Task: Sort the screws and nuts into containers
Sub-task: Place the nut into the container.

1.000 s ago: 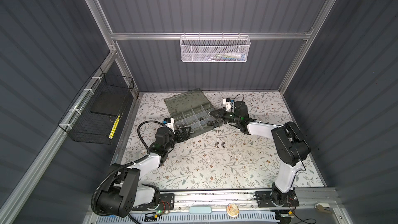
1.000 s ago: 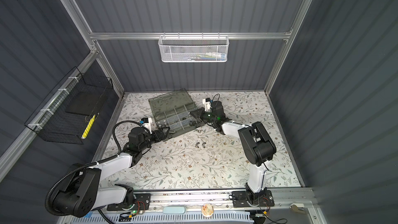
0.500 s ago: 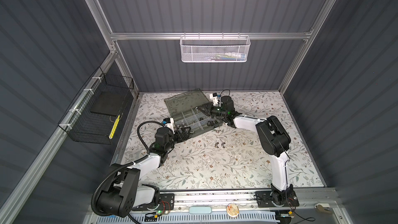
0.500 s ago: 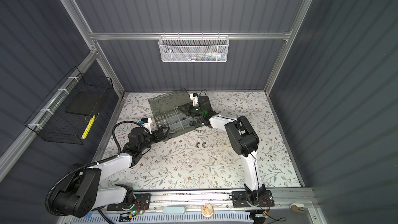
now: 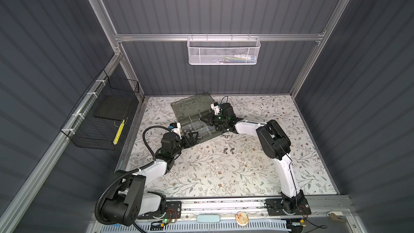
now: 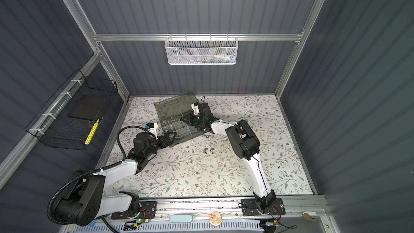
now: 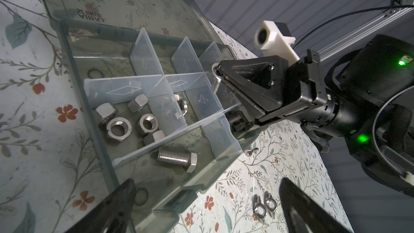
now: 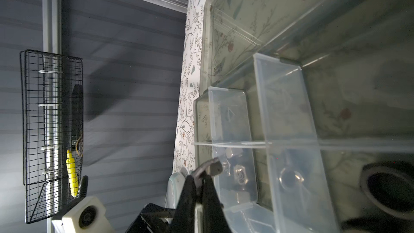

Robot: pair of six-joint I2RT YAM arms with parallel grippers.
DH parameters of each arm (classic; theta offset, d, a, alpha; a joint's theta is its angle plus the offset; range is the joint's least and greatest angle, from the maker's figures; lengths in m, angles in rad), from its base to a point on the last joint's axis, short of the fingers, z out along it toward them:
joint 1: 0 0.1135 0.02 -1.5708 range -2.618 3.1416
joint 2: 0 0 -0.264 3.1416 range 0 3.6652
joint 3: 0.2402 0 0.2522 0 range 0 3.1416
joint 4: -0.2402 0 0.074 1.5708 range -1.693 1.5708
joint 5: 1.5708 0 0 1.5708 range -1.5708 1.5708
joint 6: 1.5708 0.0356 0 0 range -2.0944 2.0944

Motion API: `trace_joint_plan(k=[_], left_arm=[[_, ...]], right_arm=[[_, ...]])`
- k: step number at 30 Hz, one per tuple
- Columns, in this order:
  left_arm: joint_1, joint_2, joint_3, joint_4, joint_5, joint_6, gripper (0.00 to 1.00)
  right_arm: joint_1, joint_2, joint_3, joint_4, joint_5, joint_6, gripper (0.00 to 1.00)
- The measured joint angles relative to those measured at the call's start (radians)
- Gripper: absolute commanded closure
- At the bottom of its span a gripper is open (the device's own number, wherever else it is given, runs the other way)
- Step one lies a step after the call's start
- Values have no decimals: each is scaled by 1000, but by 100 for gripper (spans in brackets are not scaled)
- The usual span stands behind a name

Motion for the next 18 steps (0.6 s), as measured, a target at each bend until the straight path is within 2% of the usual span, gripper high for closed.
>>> trace_joint_plan(k=[18], left_arm=[[0, 8, 0, 0, 0, 0, 0]], right_arm=[[4, 22, 21, -111, 48, -73, 81]])
